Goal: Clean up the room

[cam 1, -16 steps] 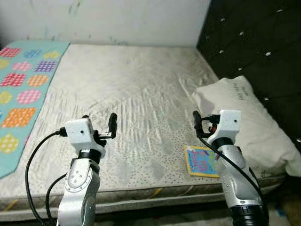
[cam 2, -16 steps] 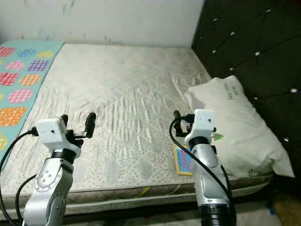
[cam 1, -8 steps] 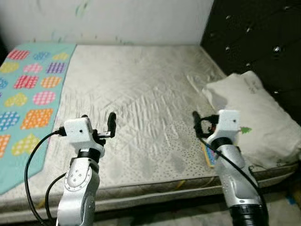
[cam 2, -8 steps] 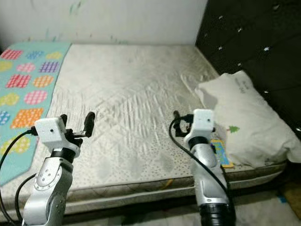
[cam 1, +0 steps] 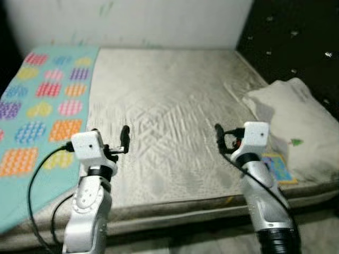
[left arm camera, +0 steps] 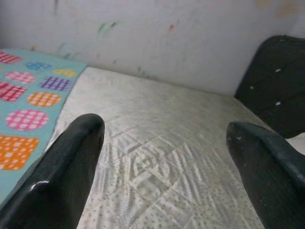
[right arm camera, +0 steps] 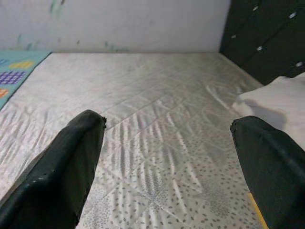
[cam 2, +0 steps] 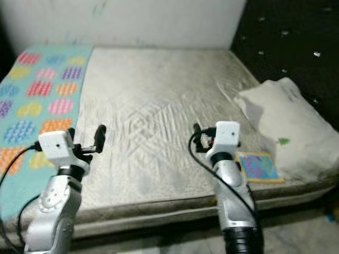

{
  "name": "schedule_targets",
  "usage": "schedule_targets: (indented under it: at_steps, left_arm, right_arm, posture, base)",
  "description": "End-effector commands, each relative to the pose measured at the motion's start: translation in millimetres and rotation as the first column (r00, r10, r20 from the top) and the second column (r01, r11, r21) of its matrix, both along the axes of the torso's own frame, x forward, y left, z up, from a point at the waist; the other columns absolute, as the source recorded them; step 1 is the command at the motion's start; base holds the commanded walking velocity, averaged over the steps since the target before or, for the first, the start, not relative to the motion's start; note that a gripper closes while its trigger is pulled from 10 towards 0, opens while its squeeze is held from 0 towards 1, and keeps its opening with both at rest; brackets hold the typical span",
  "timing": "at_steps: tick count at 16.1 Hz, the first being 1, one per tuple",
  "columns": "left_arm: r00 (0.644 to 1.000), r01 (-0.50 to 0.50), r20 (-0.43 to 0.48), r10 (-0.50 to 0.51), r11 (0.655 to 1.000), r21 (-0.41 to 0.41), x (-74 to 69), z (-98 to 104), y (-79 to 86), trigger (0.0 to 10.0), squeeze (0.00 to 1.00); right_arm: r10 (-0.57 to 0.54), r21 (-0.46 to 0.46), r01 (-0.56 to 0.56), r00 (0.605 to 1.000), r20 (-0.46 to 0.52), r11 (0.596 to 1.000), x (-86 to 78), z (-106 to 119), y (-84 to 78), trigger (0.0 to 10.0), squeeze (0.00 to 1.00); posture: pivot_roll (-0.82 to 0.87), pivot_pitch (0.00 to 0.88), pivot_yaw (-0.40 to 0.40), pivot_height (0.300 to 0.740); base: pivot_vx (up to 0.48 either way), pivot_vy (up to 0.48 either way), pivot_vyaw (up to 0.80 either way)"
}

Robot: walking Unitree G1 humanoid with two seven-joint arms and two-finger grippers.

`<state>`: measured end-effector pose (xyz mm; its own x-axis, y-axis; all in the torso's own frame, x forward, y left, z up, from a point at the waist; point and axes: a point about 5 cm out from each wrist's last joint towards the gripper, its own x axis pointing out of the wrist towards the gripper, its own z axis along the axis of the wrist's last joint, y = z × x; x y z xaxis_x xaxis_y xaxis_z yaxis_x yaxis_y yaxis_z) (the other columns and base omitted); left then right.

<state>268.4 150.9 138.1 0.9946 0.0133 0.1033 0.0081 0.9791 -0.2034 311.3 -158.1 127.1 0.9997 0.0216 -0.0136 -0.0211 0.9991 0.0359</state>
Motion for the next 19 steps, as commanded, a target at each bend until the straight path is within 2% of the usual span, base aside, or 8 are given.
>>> schedule_targets:
  at_steps: [1,19]
  left_arm:
    - [1.000,-0.011,-0.005,0.011,1.000,-0.001,-0.2,-0.1,2.7,10.0,0.00]
    - [1.000,-0.019,-0.007,0.019,1.000,-0.016,2.0,1.0,4.0,10.0,0.00]
  right_arm:
    - [0.016,0.003,-0.016,1.000,0.017,1.000,1.7,5.6,4.5,10.0,0.00]
    - [0.098,-0.031,-0.097,0.995,0.004,0.995,1.1,2.0,15.7,10.0,0.00]
  posture:
    - [0.00,0.053,-0.079,0.740]
    - [0.01,0.041,-0.080,0.740]
  base:
    - [0.000,0.480,0.00]
    - [0.000,0.480,0.00]
